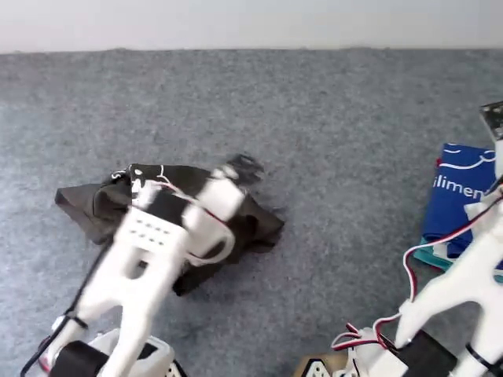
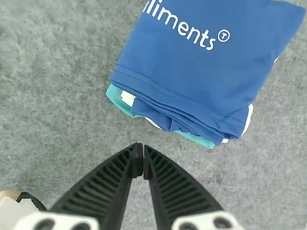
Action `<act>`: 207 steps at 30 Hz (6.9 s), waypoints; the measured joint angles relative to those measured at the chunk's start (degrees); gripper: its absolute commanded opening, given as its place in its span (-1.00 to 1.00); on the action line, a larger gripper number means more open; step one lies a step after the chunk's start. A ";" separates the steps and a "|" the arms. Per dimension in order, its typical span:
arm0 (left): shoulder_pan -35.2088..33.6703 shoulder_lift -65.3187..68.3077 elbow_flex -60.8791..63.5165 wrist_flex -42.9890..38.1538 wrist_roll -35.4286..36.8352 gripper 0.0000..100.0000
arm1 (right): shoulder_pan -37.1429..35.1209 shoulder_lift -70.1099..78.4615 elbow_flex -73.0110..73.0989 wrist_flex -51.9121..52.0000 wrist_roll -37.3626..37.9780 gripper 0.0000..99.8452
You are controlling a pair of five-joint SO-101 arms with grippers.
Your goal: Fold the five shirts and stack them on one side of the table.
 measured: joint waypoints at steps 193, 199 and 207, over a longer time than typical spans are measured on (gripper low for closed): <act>-40.09 14.51 -81.32 22.77 -8.70 -0.97 | -59.08 17.41 9.32 -8.70 -22.24 -0.98; -45.63 14.51 -73.93 22.77 -8.70 -0.97 | -67.16 28.66 -1.93 -11.78 -29.19 -0.98; -46.86 14.51 -69.36 22.77 -8.70 -0.97 | -78.33 40.70 -18.99 -11.96 -32.79 -0.98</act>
